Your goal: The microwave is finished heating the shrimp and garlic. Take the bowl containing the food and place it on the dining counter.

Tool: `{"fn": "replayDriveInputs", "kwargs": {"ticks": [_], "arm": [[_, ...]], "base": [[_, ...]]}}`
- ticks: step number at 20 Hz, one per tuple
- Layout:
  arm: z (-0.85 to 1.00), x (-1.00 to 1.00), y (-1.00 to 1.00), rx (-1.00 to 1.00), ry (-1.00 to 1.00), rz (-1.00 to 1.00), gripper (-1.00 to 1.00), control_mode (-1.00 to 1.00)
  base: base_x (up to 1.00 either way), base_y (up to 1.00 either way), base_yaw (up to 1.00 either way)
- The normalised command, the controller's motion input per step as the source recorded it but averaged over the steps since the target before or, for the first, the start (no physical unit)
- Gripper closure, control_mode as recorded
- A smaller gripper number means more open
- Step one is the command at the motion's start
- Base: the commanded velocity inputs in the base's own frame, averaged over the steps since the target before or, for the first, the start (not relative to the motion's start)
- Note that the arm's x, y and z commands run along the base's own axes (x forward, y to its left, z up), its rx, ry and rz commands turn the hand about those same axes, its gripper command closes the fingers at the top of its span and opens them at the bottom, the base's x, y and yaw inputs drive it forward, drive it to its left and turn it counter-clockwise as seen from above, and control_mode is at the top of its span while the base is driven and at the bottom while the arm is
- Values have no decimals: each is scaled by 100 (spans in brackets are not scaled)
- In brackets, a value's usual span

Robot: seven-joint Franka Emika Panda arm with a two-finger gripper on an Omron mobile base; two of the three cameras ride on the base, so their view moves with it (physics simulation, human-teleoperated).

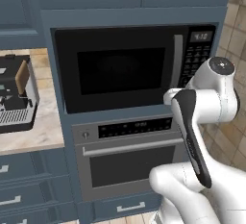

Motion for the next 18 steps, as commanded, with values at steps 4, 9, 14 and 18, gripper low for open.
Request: {"fn": "replayDriveInputs", "kwargs": {"ticks": [4, 9, 14, 18], "arm": [[0, 0, -1, 0, 0, 0, -100, -100], [1, 0, -4, 0, -2, 0, -100, -100], [11, 30, -13, 1, -19, 0, -100, -100], [10, 86, -9, 0, -23, 0, -100, -100]], "base": [[-23, -9, 0], [0, 0, 0], [0, 0, 0], [0, 0, 0]]}}
